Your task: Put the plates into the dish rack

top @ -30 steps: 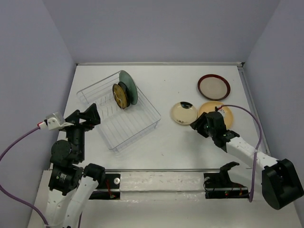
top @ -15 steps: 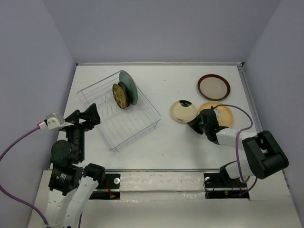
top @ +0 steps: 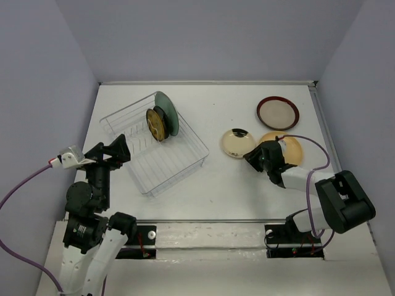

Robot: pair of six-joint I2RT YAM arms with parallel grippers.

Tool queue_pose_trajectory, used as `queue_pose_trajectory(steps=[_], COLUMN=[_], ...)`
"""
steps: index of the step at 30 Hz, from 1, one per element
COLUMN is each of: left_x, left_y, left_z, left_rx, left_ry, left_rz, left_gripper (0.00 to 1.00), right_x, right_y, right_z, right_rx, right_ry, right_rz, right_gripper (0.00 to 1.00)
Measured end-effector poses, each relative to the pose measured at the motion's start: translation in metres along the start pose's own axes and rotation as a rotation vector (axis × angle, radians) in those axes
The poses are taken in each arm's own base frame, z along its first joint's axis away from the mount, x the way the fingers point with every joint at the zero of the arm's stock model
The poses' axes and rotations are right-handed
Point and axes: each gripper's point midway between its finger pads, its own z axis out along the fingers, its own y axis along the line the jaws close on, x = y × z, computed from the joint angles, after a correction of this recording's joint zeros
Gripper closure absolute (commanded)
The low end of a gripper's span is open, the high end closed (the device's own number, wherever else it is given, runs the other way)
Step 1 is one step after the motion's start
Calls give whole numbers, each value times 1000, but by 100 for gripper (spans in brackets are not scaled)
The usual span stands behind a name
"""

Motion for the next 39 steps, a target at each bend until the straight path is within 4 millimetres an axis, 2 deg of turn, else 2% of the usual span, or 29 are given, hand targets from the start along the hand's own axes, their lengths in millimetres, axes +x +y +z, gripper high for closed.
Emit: queue_pose_trajectory(steps=[5,8,10,12,13,14,16,20,22,24,26,28,31,33,35,37,38,39], left_x=[0,0,0,0,0,0,0,0,0,0,1,1,0,0,-1,-2,-2,-3], left_y=[0,0,0,0,0,0,0,0,0,-1,-1,-1,-1,0,2,3,4,5], left_z=[0,0,0,0,0,0,0,0,0,0,0,0,0,0,1,1,1,1], left_rx=[1,1,2,2,2,1,2,2,3,4,7,7,5,-1,-6,-14,-17,-23], left_ry=[0,1,1,1,1,1,1,1,1,2,3,4,2,-1,-4,-8,-10,-13], left_rz=[0,0,0,0,0,0,0,0,0,0,0,0,2,3,4,4,4,4], left_gripper=[1,1,1,1,1,1,1,1,1,1,1,1,1,1,1,1,1,1], right_x=[-5,-6,-9,-13,-13,-12,-10,-17,-28,-48,-70,-93,-115,-111,-103,-87,-82,-65], right_y=[5,-3,0,7,9,9,9,17,23,38,60,93,167,211,266,300,309,322], right_z=[0,9,18,28,31,33,36,29,17,-5,-29,-56,-104,-127,-150,-153,-153,-149], right_rx=[-20,13,15,3,-2,-1,-8,-34,-45,-81,-134,-197,-312,-376,-445,-441,-447,-439], right_ry=[-19,-15,-14,-16,-16,-13,-5,-23,-57,-122,-199,-284,-400,-424,-448,-468,-469,-464], right_rz=[4,15,39,63,69,73,98,97,74,39,3,-44,-150,-206,-274,-340,-354,-397], right_gripper=[61,61,62,82,89,92,93,93,93,93,93,93,93,93,93,93,93,93])
